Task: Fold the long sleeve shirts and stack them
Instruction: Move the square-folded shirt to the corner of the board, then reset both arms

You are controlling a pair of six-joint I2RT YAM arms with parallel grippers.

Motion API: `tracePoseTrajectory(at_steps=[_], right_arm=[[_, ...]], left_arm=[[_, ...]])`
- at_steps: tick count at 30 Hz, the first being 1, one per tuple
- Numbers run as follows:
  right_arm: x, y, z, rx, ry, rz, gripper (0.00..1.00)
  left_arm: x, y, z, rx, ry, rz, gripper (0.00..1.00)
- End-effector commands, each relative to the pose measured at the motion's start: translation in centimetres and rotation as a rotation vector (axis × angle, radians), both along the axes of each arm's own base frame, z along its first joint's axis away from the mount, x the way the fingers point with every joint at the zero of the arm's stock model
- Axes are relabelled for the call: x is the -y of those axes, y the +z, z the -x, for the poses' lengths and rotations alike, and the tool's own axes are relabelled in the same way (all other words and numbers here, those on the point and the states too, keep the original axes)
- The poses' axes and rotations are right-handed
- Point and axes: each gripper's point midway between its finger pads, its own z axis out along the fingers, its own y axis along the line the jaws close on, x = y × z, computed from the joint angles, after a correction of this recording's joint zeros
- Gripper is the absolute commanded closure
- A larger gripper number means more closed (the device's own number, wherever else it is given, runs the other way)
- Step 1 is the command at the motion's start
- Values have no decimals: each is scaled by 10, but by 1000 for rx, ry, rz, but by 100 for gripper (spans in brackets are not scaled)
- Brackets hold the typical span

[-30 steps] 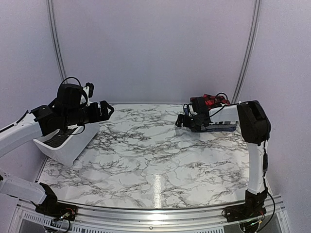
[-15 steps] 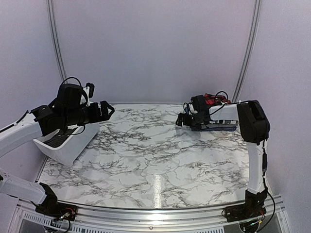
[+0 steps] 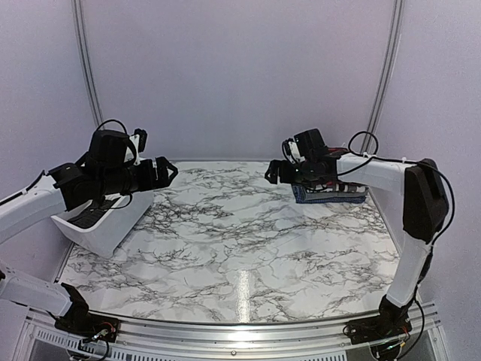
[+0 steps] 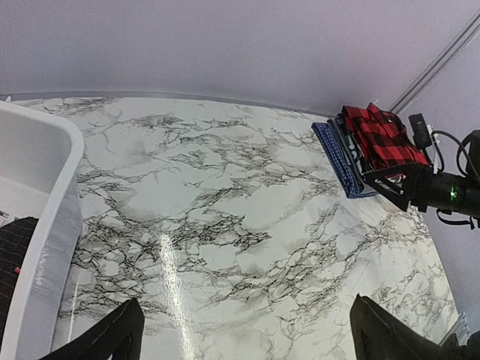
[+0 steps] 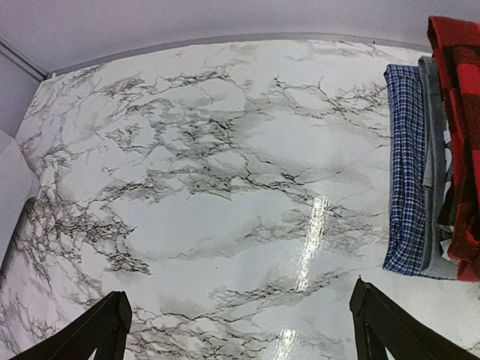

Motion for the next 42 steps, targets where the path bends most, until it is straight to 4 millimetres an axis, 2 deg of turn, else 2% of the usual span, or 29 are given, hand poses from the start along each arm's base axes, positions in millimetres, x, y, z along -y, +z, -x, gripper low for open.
tracePoseTrajectory(at_steps=[1,9,16,22,25,34,38,42], right_arm=[[4,32,12,62,-11,-38,1],[13,82,41,227,-37,-48,1],[17,102,76,315,-14,-13,1],[14,120,108,333,44,-96,1],[14,123,120,312,77,-116,1],[56,144,133,403,-68,-93,2],[65,144,134,409,-89,-56,1],[64,138,131,380,-90,-30,1]], left_arm=[[1,-8,0,-19,-13,-11,1],[10,-13,-1,-34,-46,5,1],[30,-24,-1,-55,-101,55,1],[45,-27,3,-37,-140,63,1],[52,-30,7,-45,-173,65,1],[45,-18,7,1,-161,53,1],[40,-12,6,27,-146,42,1],[39,-6,6,45,-146,40,1]])
